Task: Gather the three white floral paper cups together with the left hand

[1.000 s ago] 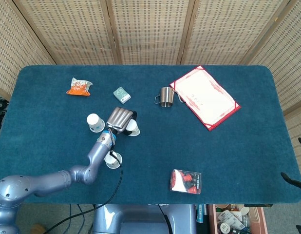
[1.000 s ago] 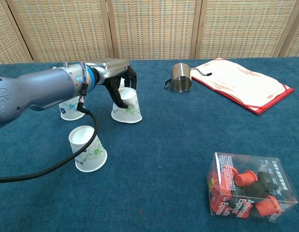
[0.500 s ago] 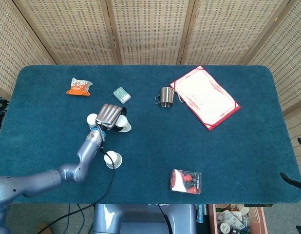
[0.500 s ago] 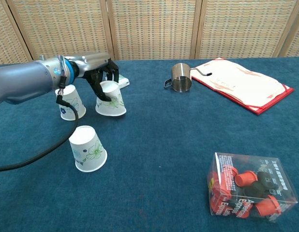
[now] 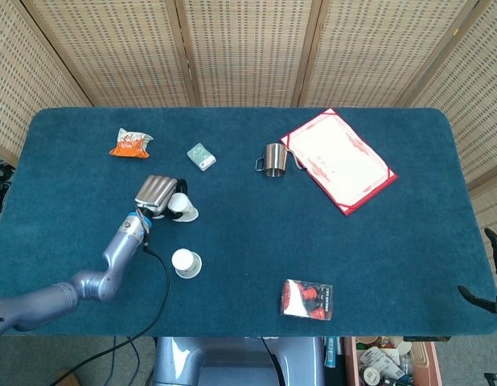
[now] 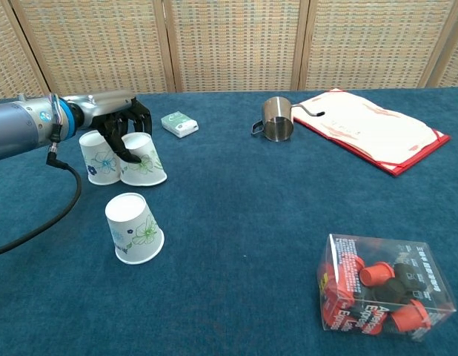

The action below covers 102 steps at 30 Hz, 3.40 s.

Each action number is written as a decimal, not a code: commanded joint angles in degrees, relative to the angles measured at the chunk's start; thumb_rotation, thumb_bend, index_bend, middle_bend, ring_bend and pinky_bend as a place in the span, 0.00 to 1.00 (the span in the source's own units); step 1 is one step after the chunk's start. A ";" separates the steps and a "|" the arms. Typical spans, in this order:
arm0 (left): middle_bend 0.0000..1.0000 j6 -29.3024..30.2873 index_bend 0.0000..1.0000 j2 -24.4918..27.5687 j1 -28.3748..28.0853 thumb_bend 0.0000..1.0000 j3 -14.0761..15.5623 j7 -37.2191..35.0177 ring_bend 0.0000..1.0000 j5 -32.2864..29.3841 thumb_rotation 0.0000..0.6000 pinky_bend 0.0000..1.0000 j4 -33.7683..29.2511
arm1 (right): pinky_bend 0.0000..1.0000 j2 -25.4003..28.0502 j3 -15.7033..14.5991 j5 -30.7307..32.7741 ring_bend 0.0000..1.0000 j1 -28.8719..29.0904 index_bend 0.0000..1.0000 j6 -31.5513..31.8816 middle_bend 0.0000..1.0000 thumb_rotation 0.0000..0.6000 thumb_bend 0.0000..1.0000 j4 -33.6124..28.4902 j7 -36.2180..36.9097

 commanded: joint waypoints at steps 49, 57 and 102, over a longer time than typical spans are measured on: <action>0.18 10.98 0.16 18.07 10.02 0.25 13.72 -6.11 0.21 38.16 1.00 0.20 -26.71 | 0.00 0.44 -0.38 -0.55 0.00 -0.04 0.00 0.10 0.00 1.00 0.00 -0.85 0.13; 0.22 9.89 0.20 15.73 10.05 0.25 13.76 -3.72 0.25 37.54 1.00 0.24 -25.66 | 0.00 0.65 -0.24 -0.15 0.00 -0.15 0.00 0.04 0.00 1.00 0.00 -0.61 0.84; 0.50 15.75 0.49 18.29 11.35 0.26 2.56 -0.04 0.50 26.61 1.00 0.65 -28.57 | 0.00 0.59 -0.20 0.81 0.00 0.17 0.00 -1.19 0.00 1.00 0.00 -0.19 1.07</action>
